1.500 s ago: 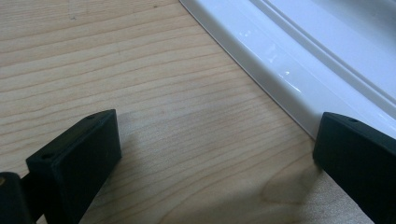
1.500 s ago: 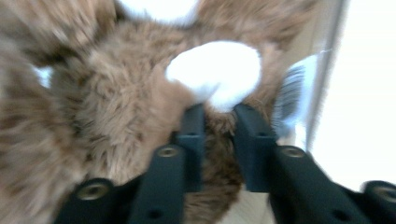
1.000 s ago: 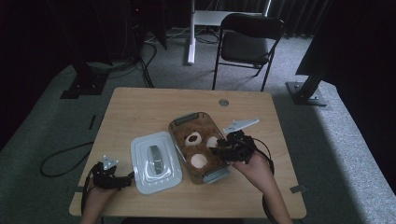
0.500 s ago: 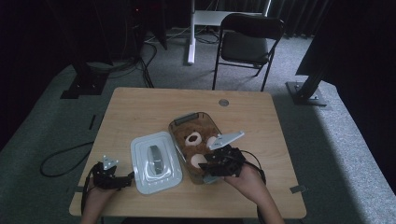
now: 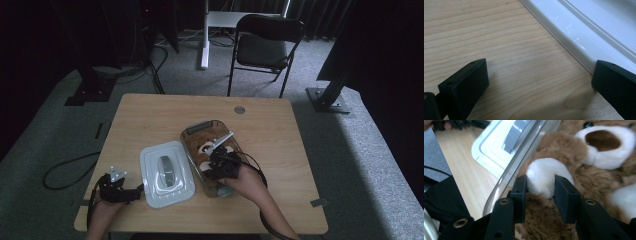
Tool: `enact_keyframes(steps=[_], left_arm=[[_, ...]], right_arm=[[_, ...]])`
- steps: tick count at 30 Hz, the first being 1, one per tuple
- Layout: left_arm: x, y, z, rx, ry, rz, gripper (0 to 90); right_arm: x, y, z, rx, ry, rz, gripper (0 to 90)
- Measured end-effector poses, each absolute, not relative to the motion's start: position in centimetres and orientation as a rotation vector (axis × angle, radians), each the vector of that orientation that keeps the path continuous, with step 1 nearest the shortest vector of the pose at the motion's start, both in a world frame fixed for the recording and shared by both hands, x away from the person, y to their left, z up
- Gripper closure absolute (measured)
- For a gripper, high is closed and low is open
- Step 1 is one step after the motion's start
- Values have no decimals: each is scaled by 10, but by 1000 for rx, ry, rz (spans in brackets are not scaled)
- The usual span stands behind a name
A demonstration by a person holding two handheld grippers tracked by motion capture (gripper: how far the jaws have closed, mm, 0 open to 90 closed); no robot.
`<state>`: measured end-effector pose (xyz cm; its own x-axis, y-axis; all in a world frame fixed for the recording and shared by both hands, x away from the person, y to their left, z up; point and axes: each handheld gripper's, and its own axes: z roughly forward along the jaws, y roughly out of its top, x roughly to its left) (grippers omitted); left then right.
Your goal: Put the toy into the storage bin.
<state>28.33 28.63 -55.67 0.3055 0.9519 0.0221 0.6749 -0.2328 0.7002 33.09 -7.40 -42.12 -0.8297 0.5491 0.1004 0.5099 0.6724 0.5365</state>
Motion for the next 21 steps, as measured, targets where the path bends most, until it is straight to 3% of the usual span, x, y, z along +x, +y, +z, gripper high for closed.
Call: enact_keyframes(steps=[8,15,21], left_arm=[[283,286,-557,1993,1438,615,16],[283,286,-557,1991,1439,615,16],[283,286,-557,1991,1439,614,16]], right_arm=[[336,-51,-443,818,2906,626,688],[340,-59,-438,854,2921,724,672],[343,-90,-411,954,2784,919,494]])
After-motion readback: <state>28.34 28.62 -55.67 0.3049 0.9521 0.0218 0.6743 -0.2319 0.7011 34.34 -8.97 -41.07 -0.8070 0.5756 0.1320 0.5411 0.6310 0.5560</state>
